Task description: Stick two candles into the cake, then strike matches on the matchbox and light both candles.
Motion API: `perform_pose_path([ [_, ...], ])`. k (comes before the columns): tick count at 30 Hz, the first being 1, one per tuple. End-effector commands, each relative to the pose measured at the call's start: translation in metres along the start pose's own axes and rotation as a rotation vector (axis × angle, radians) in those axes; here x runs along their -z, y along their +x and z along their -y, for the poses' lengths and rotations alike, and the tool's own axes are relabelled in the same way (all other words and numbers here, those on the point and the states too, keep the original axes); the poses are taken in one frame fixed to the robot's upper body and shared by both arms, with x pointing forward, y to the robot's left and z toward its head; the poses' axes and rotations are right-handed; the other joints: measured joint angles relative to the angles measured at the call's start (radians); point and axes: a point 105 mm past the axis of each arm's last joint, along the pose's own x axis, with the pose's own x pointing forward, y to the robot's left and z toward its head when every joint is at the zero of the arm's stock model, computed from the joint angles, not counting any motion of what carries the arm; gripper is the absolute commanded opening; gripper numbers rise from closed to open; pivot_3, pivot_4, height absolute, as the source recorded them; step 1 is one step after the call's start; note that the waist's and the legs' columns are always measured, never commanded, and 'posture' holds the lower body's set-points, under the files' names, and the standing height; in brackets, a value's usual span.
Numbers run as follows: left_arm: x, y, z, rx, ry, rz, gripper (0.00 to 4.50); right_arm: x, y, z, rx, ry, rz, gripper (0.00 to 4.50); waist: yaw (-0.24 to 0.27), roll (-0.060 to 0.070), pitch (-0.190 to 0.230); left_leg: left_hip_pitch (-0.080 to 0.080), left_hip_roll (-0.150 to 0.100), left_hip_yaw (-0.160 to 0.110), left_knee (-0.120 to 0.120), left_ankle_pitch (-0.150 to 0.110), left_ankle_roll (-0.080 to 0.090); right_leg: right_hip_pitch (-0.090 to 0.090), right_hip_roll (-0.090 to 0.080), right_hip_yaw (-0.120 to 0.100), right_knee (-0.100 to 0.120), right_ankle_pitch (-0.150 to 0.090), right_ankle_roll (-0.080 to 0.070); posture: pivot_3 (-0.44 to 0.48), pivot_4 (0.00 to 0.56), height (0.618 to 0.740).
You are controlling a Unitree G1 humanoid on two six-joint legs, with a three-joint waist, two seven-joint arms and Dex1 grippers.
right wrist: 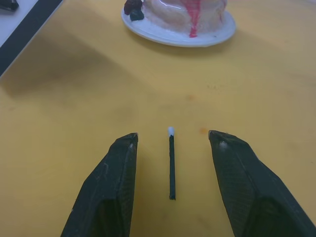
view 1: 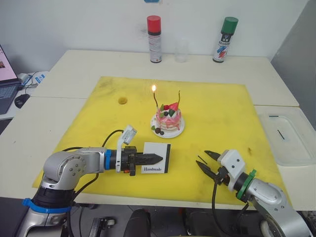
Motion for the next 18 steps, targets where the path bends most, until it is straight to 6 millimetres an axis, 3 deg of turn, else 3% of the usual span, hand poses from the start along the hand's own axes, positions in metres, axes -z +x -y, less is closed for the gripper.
perform_pose_path([
  [1,-0.003,0.002,0.008,0.036,0.021,-0.003,0.0,-0.008,0.001,-0.001,0.003,0.009,0.023,2.36,0.0,0.0,0.0,0.0,0.0,0.0,0.0,0.0,0.0,0.0,0.0,0.0,0.0,0.0,0.0,0.0,0.15,0.724],
  [10,-0.003,0.003,0.008,0.039,0.02,-0.002,0.0,0.001,0.006,0.001,0.057,0.087,-0.009,2.36,0.001,0.0,0.0,0.0,0.0,0.0,0.0,0.0,0.0,0.0,0.0,0.0,0.0,0.0,0.0,0.0,0.15,0.724],
  [13,-0.004,0.003,0.008,0.038,0.021,-0.002,0.0,0.005,0.004,0.001,0.058,0.083,-0.024,1.81,0.001,0.0,0.0,0.0,0.0,0.0,0.0,0.0,0.0,0.0,0.0,0.0,0.0,0.0,0.0,0.0,0.15,0.724],
  [18,-0.004,0.004,0.008,0.037,0.021,0.0,0.0,0.007,0.001,0.001,0.06,0.064,-0.032,0.05,0.002,0.0,0.0,0.0,0.0,0.0,0.0,0.0,0.0,0.0,0.0,0.0,0.0,0.0,0.0,0.0,0.15,0.724],
])
